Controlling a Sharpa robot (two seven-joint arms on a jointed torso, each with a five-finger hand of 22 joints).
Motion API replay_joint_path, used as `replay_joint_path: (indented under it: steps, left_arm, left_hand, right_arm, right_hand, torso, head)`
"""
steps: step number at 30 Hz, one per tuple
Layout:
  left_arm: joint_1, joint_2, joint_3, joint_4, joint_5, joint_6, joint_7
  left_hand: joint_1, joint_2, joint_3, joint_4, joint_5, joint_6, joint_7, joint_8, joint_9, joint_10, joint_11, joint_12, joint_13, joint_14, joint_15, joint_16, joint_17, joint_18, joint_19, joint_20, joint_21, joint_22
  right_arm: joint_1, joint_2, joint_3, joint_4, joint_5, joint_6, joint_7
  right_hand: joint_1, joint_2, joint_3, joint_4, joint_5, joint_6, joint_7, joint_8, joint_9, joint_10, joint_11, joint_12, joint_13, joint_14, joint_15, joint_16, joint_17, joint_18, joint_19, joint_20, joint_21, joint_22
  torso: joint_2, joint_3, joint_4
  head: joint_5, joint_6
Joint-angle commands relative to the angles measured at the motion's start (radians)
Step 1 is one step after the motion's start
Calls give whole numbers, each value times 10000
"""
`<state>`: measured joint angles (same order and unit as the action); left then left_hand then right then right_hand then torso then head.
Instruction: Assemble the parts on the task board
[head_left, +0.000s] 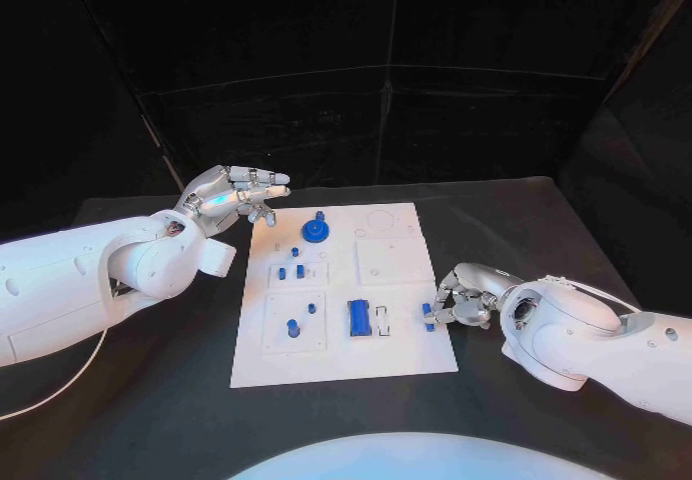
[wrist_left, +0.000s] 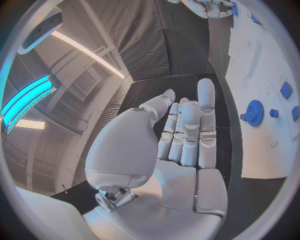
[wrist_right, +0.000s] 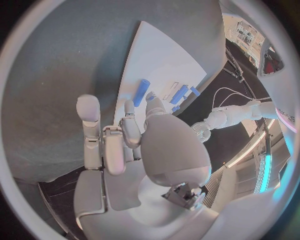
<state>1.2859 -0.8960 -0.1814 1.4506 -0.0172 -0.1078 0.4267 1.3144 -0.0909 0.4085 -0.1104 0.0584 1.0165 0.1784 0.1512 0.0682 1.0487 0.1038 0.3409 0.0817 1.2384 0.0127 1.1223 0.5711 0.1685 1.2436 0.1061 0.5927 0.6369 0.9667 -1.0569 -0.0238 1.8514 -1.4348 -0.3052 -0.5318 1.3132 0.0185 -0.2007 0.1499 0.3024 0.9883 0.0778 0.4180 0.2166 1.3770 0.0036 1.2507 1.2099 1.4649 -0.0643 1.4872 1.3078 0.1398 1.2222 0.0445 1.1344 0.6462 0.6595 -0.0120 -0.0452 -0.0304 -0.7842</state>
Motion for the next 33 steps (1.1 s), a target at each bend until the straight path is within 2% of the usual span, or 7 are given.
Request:
replay_joint_path:
  steps: [1, 9, 11, 14, 19, 25, 33]
  left_arm:
    - [16, 10, 7, -2, -11, 133, 22]
    - [15, 9, 7, -1, -11, 145, 19]
    - [15, -4, 7, -1, -11, 137, 24]
    - [15, -4, 7, 0, -11, 138, 30]
    - [15, -4, 7, 9, -11, 147, 31]
    - [15, -28, 7, 20, -11, 144, 32]
    - [16, -48, 7, 42, -11, 122, 26]
  left_hand:
    - [-67, 28, -45, -3, 53, -78, -10, -1, -10, -93, -5, 71, 10, -42, 16, -16, -18, 125, 76, 27, -48, -18]
    - [-74, 29, -53, 2, 52, -85, -6, 1, -9, -104, -1, 79, 10, -49, 20, -20, -31, 125, 76, 31, -54, -23]
    - [-79, 31, -56, 5, 52, -88, -4, 3, -8, -110, 1, 84, 11, -51, 22, -20, -34, 125, 75, 33, -57, -25]
    - [-79, 31, -56, 5, 52, -88, -4, 3, -8, -110, 1, 84, 11, -51, 22, -20, -34, 125, 75, 33, -57, -25]
    - [-94, 38, -64, 17, 51, -92, -1, 6, -7, -117, 5, 93, 12, -52, 26, -18, -34, 124, 76, 37, -62, -29]
    - [-94, 38, -64, 17, 51, -92, -1, 6, -7, -117, 5, 93, 12, -52, 26, -18, -34, 124, 76, 37, -62, -29]
    - [-94, 38, -64, 17, 51, -92, -1, 6, -7, -117, 5, 93, 12, -52, 26, -18, -34, 124, 76, 37, -62, -29]
  right_arm:
    - [4, 59, 0, -18, -449, 329, -151]
    - [1, 274, -1, -152, -1158, 495, -196]
    - [1, 333, -2, -213, -1451, 610, -206]
    - [0, 425, -4, -262, -1719, 733, -211]
    - [-12, 584, -7, -300, -1975, 881, -212]
    - [-26, 694, -8, -336, -2188, 1054, -217]
    - [-31, 804, -8, -394, -3144, 1571, -342]
  right_hand:
    - [88, -53, -22, -34, -48, 74, 23, -12, -8, -49, -14, 23, 18, 677, 0, -50, 753, 121, -49, 13, -37, -13]
    - [629, 75, 141, -386, -245, 117, -6, -33, -17, -48, -46, 19, 36, 682, -30, -58, 760, 116, -27, -12, -45, 15]
    - [835, 135, 244, -530, -538, 147, -12, -52, -28, -49, -56, 18, 46, 687, -41, -53, 778, 107, -7, -24, -31, 59]
    - [930, 142, 298, -613, -692, 164, -15, -71, -38, -49, -59, 18, 53, 687, -42, -56, 778, 102, -1, -28, -30, 74]
    - [957, 119, 306, -648, -743, 168, -12, -81, -44, -49, -58, 18, 56, 686, -41, -62, 769, 102, -3, -28, -35, 69]
    - [1012, 102, 332, -704, -775, 174, -12, -95, -51, -56, -58, 9, 51, 681, -41, -74, 751, 102, -6, -29, -41, 66]
    - [993, 55, 349, -749, -778, 95, 47, -192, -96, -156, -12, -115, -63, 654, -10, -140, 636, 119, -82, -12, -134, -80]
  torso:
    - [-4, 6, 5]
    - [-2, 1, 14]
    - [-4, -4, 2]
    - [-4, -4, -7]
    - [6, 7, 4]
    - [5, 1, 6]
    - [6, 8, -9]
  head:
    - [-3, 0]
    - [18, 10]
    - [18, 12]
    - [20, 10]
    - [5, 6]
    - [12, -4]
    - [13, -32]
